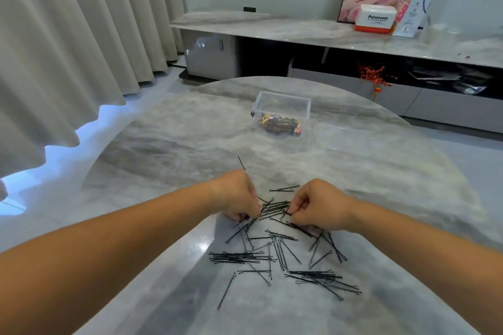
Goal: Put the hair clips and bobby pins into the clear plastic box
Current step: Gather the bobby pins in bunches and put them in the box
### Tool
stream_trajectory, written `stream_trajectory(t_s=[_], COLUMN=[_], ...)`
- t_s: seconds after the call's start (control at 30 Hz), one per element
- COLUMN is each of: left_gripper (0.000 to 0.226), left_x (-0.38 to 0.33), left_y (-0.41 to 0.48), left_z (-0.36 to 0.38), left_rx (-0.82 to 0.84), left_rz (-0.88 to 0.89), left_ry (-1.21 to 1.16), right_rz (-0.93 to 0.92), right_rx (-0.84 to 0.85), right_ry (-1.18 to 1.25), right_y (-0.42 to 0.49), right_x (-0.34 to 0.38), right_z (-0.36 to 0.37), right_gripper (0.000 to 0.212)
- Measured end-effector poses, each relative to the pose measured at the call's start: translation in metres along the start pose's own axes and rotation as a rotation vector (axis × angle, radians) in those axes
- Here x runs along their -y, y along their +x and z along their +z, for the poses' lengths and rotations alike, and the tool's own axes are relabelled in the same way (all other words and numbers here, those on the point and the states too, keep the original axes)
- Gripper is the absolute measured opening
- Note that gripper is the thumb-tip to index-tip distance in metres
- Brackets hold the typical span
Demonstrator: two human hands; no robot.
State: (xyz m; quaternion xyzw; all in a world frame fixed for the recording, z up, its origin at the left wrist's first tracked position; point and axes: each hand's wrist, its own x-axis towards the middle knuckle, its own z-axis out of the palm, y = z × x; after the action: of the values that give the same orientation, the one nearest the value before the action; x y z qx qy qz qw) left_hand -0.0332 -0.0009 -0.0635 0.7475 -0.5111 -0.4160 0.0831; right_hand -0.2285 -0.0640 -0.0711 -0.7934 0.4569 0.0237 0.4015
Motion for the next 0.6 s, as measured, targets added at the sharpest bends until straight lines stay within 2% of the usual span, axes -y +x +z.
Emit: stream_trajectory(t_s=[0.13, 0.23, 0.33, 0.4, 0.5, 0.6], left_gripper=[0.011, 0.009, 0.012, 0.014, 0.02, 0.015], left_x=[-0.007, -0.017, -0.033, -0.047, -0.065, -0.078], left_y=[0.012, 0.027, 0.055, 0.077, 0.109, 0.142], left_z=[-0.027, -0.05, -0.074, -0.09, -0.107, -0.119], left_rx=[-0.027, -0.08, -0.205, -0.291, -0.438, -0.601], left_rz=[0.077, 0.166, 0.243, 0.283, 0.343, 0.387], left_ry=[-0.28, -0.523, -0.666, -0.694, -0.602, -0.447], right_rz=[-0.019, -0.038, -0.074, -0.082, -0.088, -0.101], right_rx=[-0.085, -0.217, -0.365, -0.433, -0.509, -0.583], right_ry=[0.269, 0.419, 0.42, 0.391, 0.311, 0.085], right_y=[0.01, 0.027, 0.054, 0.077, 0.11, 0.145], right_x=[0.0, 0.007, 0.018, 0.026, 0.034, 0.038], right_z=[-0.024, -0.049, -0.076, -0.092, -0.113, -0.127], right_gripper=[0.002, 0.005, 0.007, 0.007, 0.012, 0.008])
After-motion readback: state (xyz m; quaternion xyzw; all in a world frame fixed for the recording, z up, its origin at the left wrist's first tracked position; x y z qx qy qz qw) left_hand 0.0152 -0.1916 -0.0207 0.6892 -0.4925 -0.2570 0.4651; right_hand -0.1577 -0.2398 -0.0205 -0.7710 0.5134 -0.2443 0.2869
